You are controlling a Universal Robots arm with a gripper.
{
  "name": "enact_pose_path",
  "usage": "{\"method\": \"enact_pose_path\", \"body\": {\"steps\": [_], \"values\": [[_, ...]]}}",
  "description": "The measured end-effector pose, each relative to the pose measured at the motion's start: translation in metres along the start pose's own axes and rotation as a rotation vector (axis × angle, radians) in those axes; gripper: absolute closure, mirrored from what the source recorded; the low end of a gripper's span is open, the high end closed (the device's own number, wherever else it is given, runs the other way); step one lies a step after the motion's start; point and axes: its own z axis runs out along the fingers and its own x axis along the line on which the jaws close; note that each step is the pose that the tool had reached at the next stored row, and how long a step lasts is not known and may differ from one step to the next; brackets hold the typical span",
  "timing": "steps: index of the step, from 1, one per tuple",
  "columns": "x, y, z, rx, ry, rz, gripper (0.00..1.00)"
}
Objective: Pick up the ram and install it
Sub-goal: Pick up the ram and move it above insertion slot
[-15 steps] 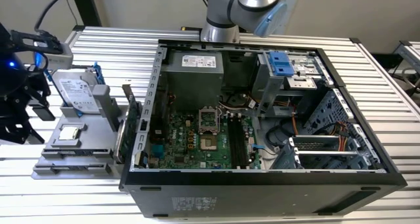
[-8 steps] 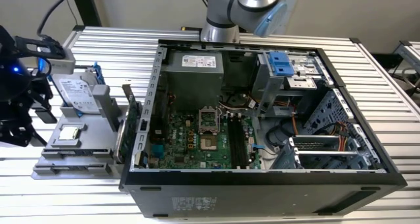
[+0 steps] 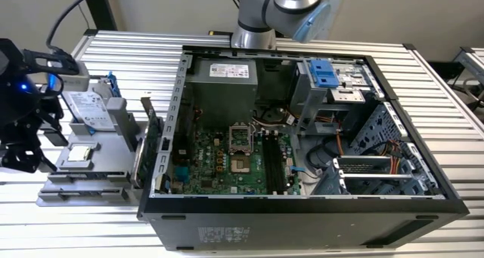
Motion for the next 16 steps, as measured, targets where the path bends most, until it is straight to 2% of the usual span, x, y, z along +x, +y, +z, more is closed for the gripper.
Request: {"method": "enact_pose_path", "body": {"steps": [6, 16], "values": [[0.0002, -0.0003, 0.0073, 0.0, 0.0001, 0.0, 0.0], [0.0011, -0.0009, 0.0227, 0.0, 0.0005, 0.0, 0.0]]}}
